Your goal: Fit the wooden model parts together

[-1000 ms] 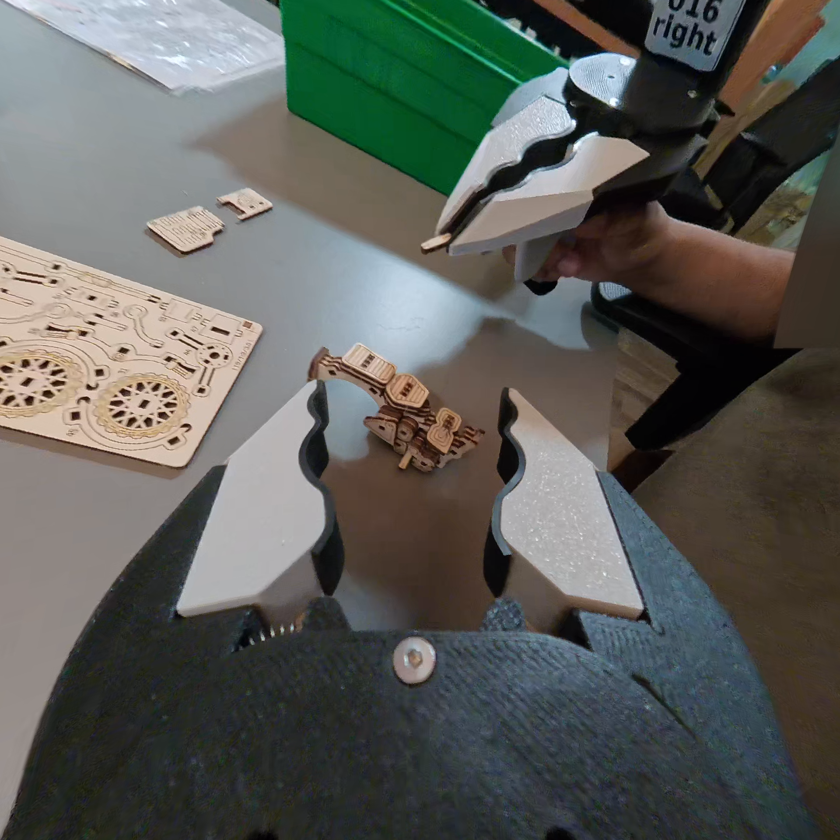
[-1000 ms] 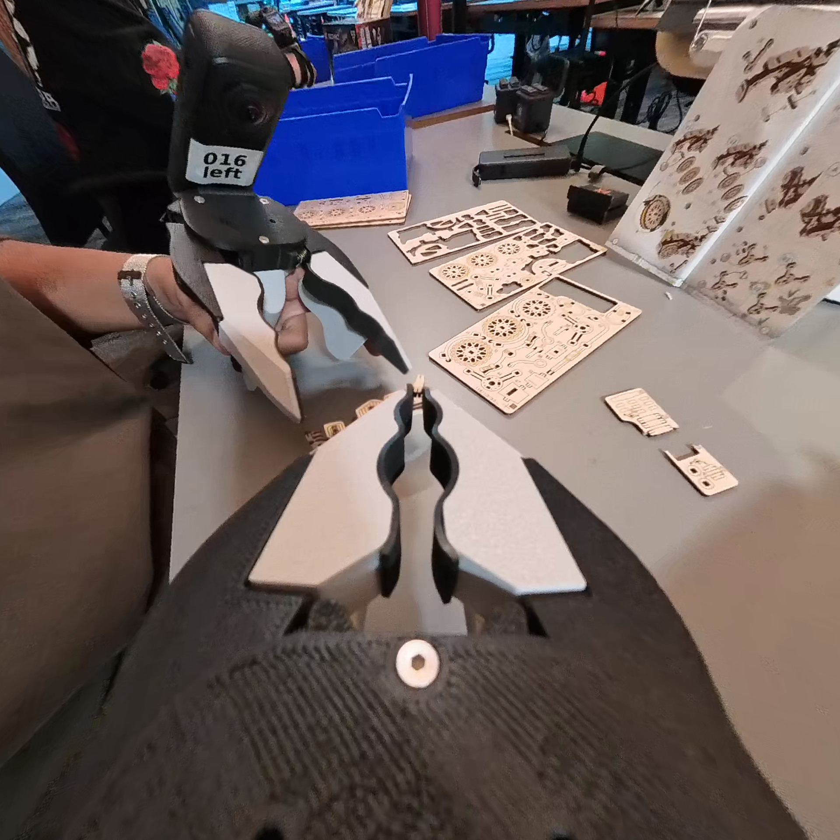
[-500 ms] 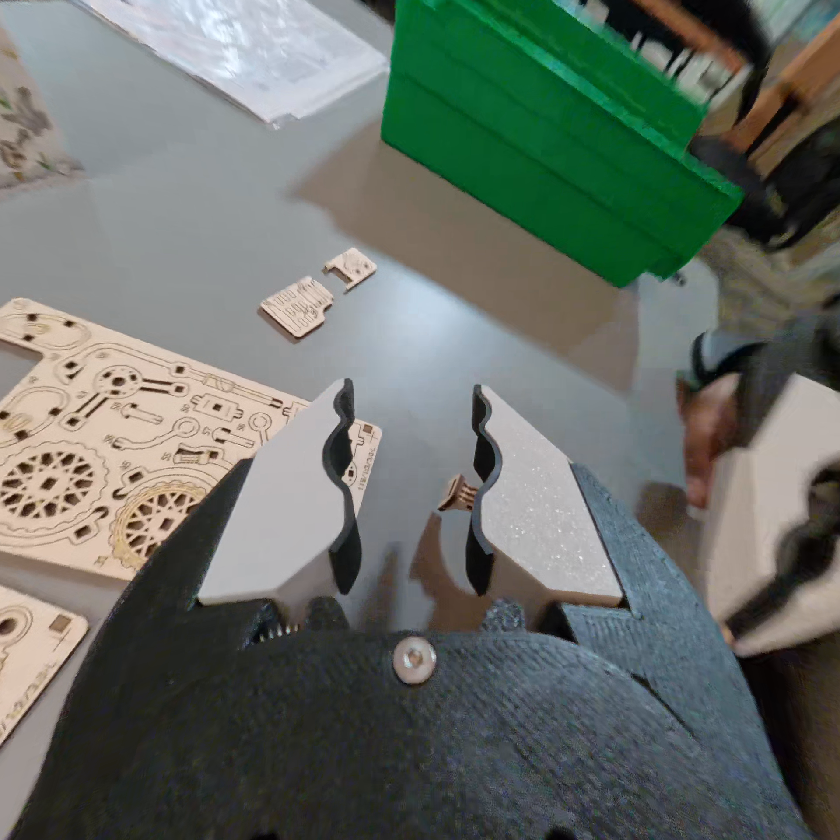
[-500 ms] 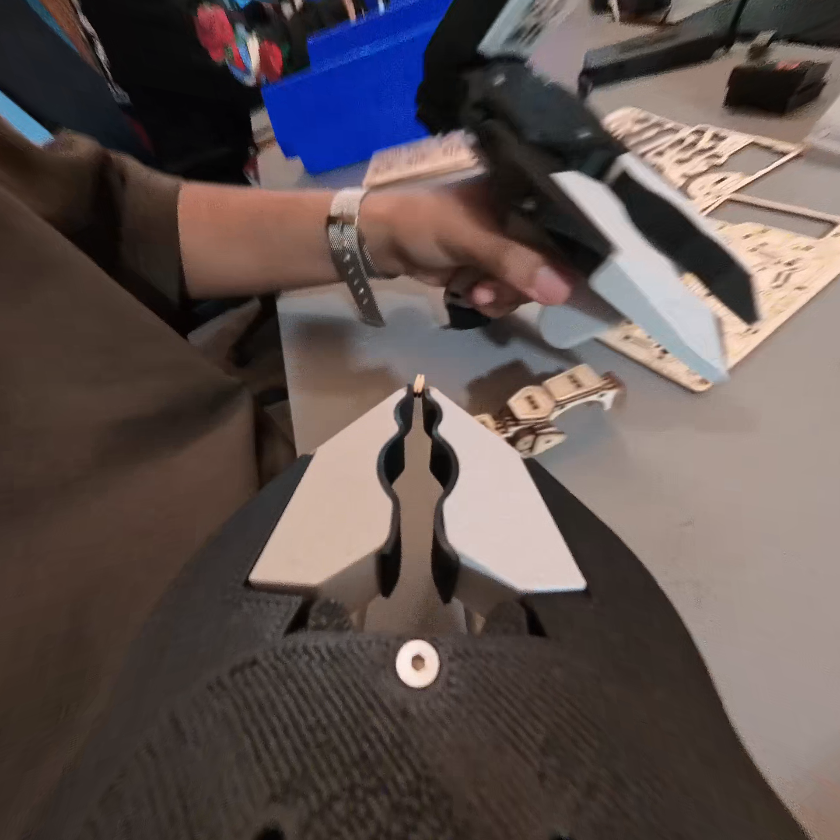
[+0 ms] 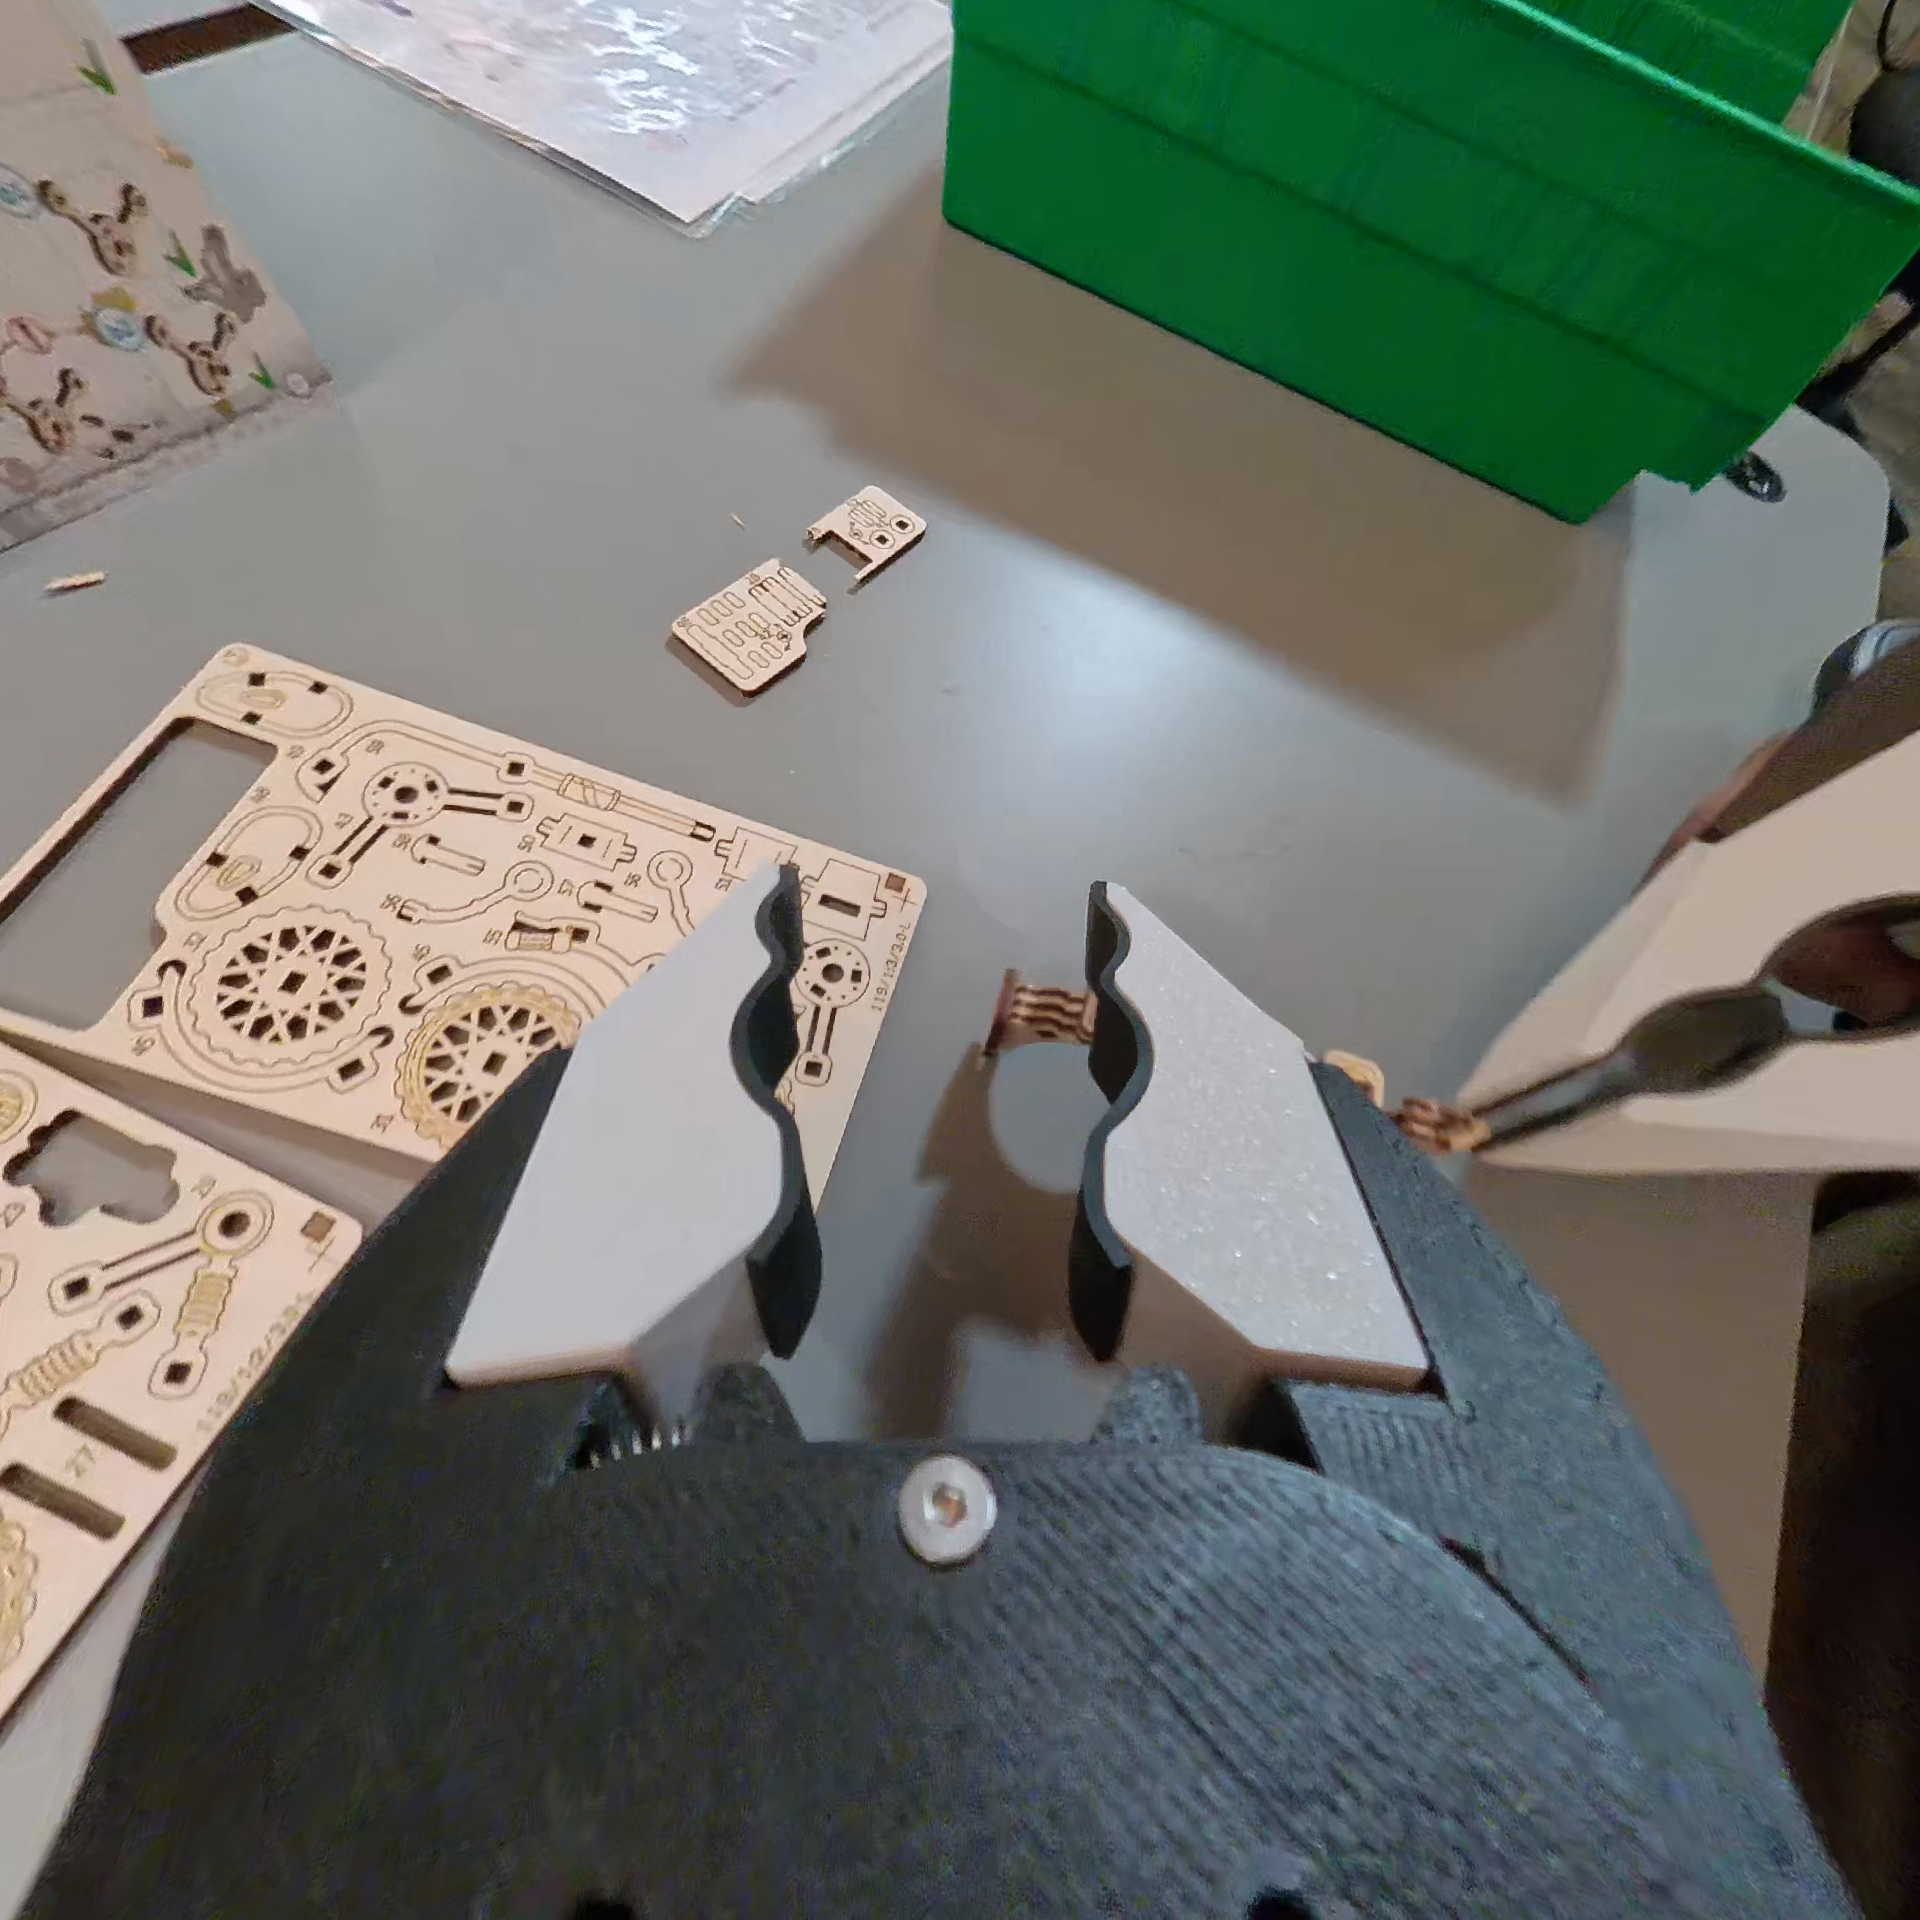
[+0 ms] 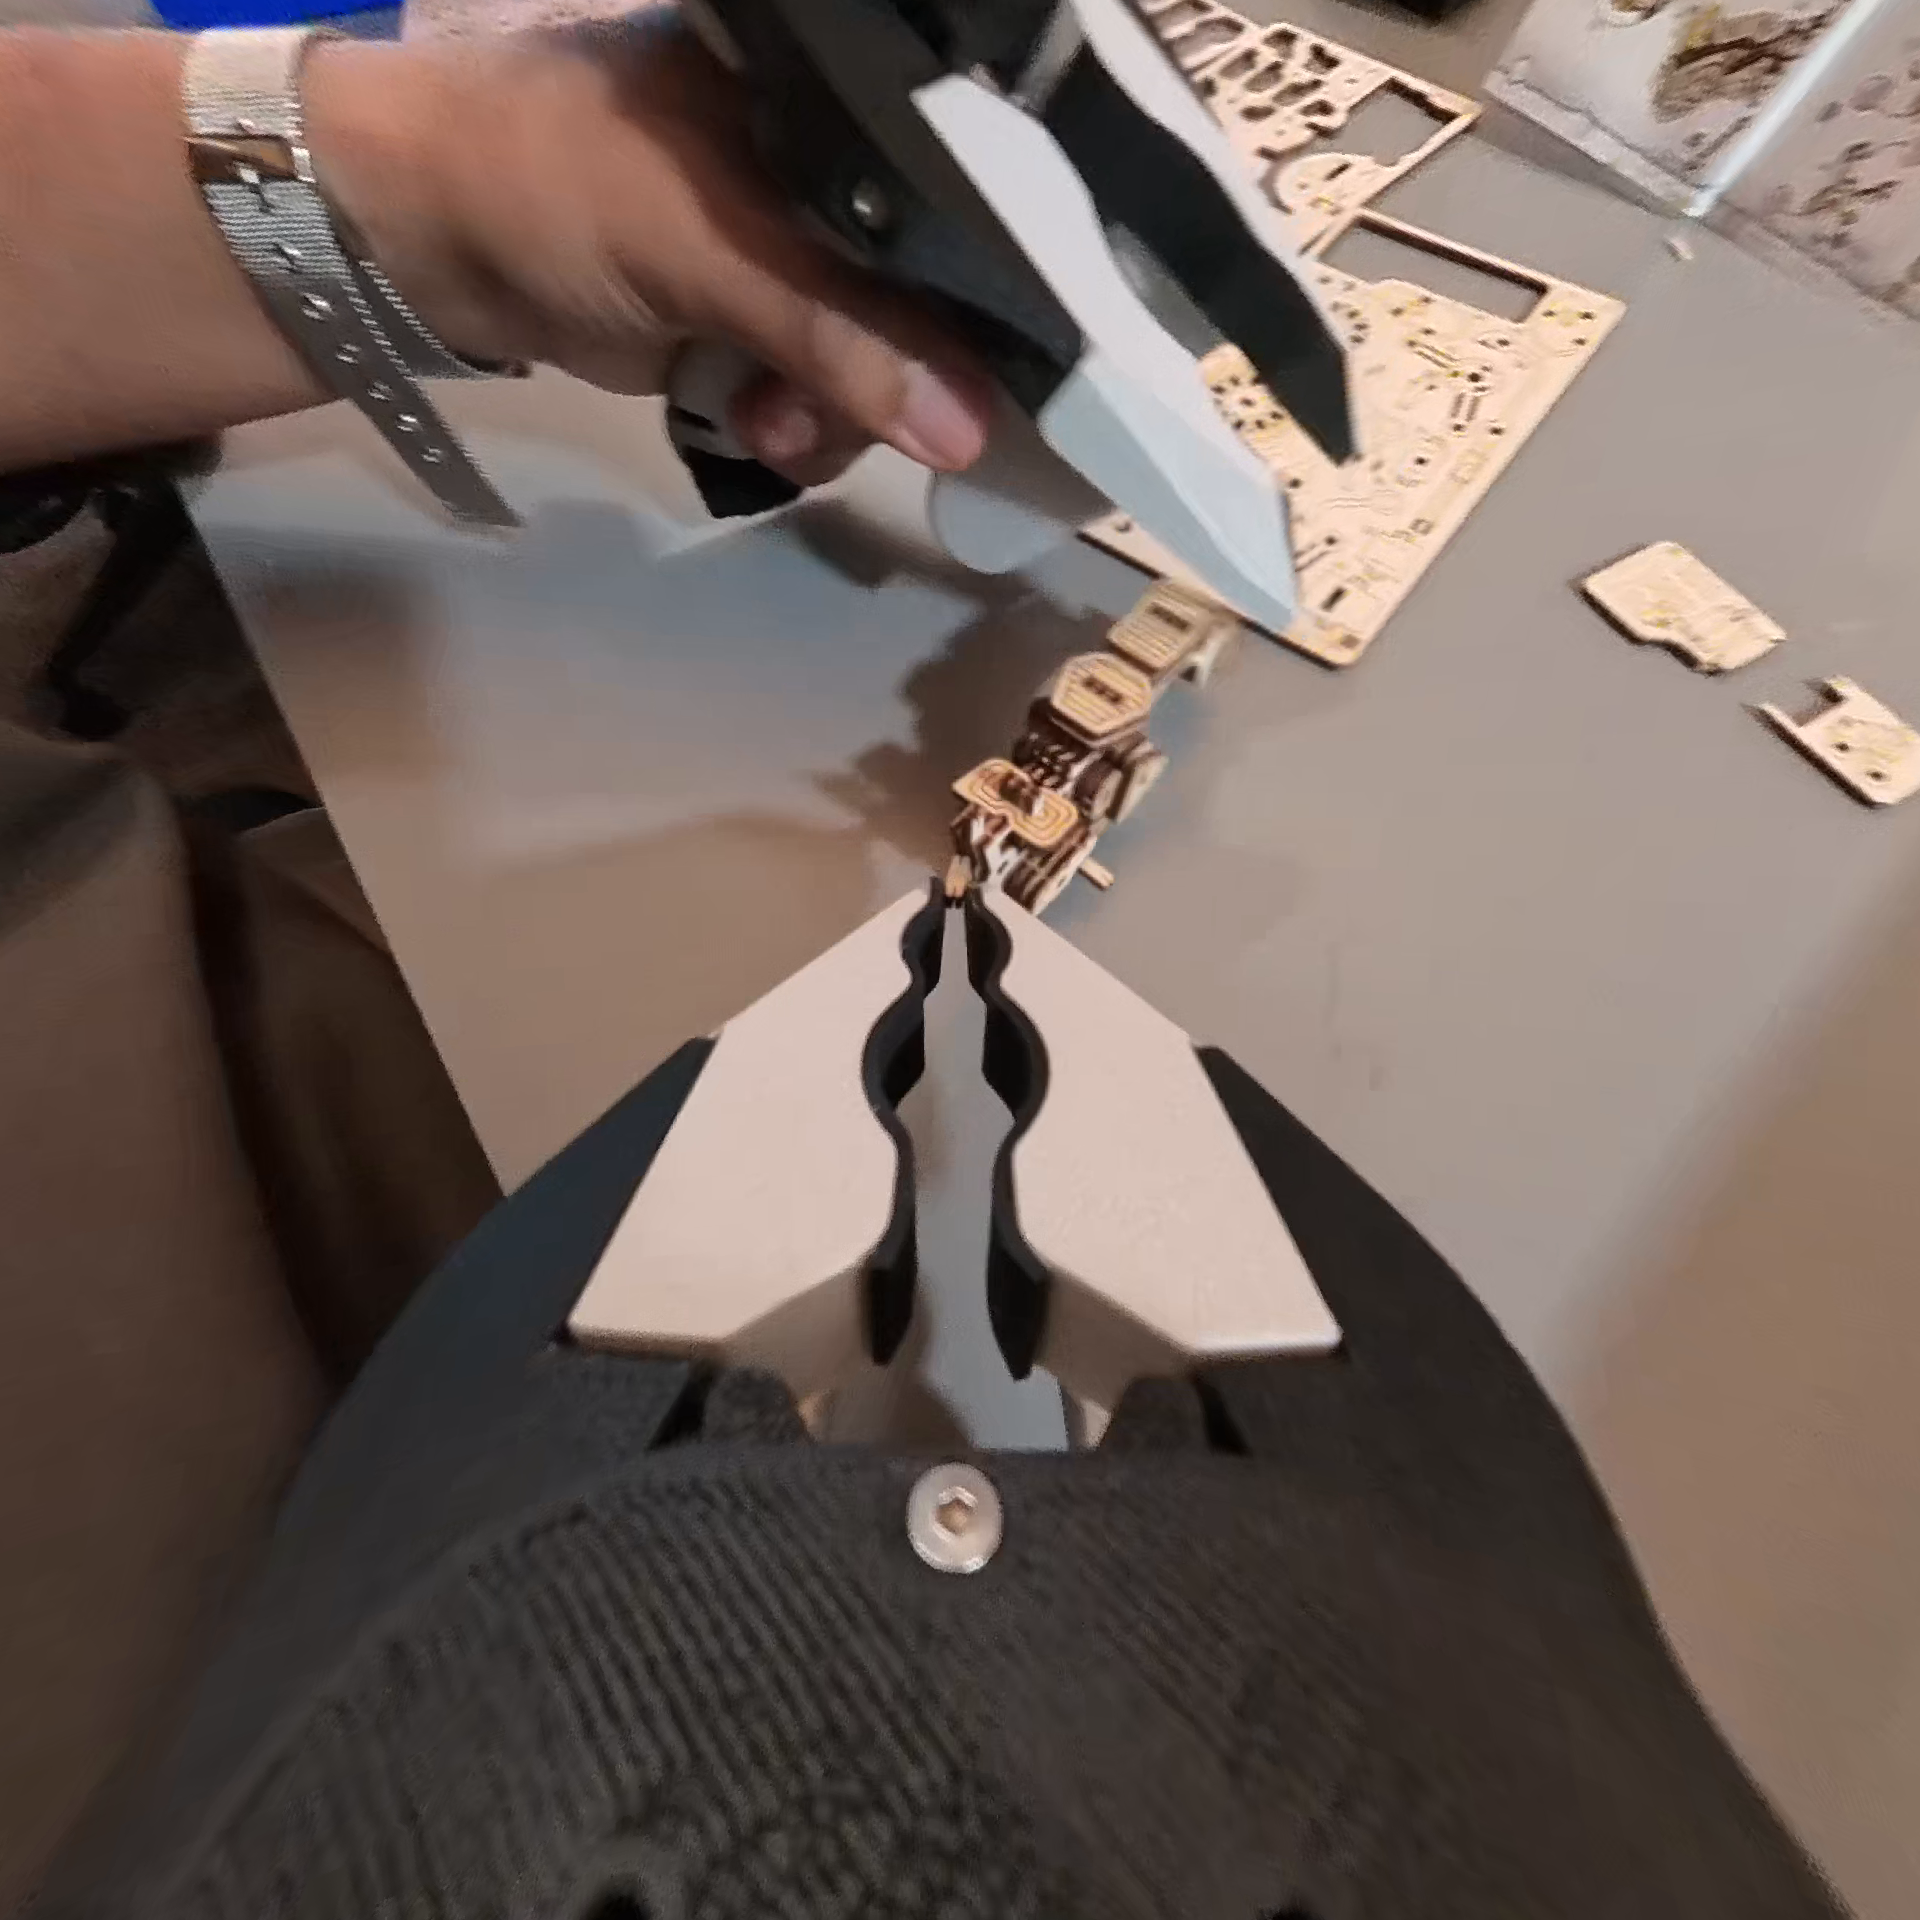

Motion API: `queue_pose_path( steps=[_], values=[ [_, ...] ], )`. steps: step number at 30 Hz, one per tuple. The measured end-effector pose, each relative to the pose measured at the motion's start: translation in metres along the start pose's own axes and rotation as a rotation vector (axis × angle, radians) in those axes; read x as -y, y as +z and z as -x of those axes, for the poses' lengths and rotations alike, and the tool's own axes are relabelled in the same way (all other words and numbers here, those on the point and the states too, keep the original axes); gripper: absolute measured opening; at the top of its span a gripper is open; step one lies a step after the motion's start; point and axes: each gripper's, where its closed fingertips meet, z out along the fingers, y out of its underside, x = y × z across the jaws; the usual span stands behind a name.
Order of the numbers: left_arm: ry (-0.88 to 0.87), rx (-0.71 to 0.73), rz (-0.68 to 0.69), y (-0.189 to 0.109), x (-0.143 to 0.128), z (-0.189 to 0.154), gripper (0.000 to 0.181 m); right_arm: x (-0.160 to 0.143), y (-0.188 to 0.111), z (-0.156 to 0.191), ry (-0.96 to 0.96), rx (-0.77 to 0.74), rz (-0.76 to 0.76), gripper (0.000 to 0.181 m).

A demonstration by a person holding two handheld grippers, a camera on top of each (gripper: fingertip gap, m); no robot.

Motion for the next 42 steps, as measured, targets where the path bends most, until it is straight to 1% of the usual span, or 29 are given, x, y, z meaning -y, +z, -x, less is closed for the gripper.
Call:
queue_pose_path(
  steps=[5,8,9,11,14,16,19,21,23,26,30,34,37,42],
  values=[
    [-0.092,-0.012,-0.067,-0.018,-0.002,0.005,0.053,-0.008,-0.001,-0.020,-0.005,-0.067,0.031,0.002],
    [-0.126,0.051,-0.172,-0.037,0.007,0.022,0.045,-0.009,0.000,-0.027,0.008,-0.078,0.029,0.002],
    [-0.139,0.063,-0.198,-0.044,0.009,0.026,0.045,-0.008,0.000,-0.028,0.014,-0.079,0.023,0.002],
    [-0.179,0.044,-0.228,-0.054,0.009,0.029,0.046,-0.006,0.000,-0.032,0.019,-0.093,0.014,0.002],
    [-0.241,-0.035,-0.234,-0.060,-0.001,0.020,0.048,-0.005,0.001,-0.041,-0.004,-0.146,0.010,0.002],
    [-0.258,-0.079,-0.205,-0.059,-0.011,0.013,0.050,-0.006,0.002,-0.045,-0.020,-0.176,0.014,0.002],
    [-0.227,-0.105,-0.161,-0.056,-0.019,0.003,0.052,-0.005,0.000,-0.049,-0.040,-0.203,0.013,0.002],
    [-0.179,-0.127,-0.131,-0.054,-0.023,-0.007,0.050,-0.005,-0.002,-0.052,-0.050,-0.218,0.011,0.002],
    [-0.106,-0.114,-0.094,-0.051,-0.029,-0.013,0.044,-0.004,-0.005,-0.055,-0.054,-0.232,0.007,0.002],
    [-0.034,-0.116,-0.041,-0.048,-0.036,-0.022,0.043,-0.001,-0.010,-0.059,-0.048,-0.239,-0.011,0.002],
    [-0.041,-0.136,0.006,-0.045,-0.043,-0.025,0.042,0.004,-0.014,-0.058,-0.019,-0.212,-0.045,0.001],
    [-0.071,-0.163,0.089,-0.042,-0.057,-0.028,0.039,0.007,-0.015,-0.053,-0.012,-0.183,-0.068,0.001],
    [-0.033,-0.167,0.099,-0.043,-0.059,-0.033,0.030,0.008,-0.014,-0.050,-0.013,-0.170,-0.074,0.001],
    [-0.003,-0.201,0.121,-0.044,-0.065,-0.044,0.026,0.010,-0.015,-0.049,-0.010,-0.161,-0.084,0.001]
  ],
)
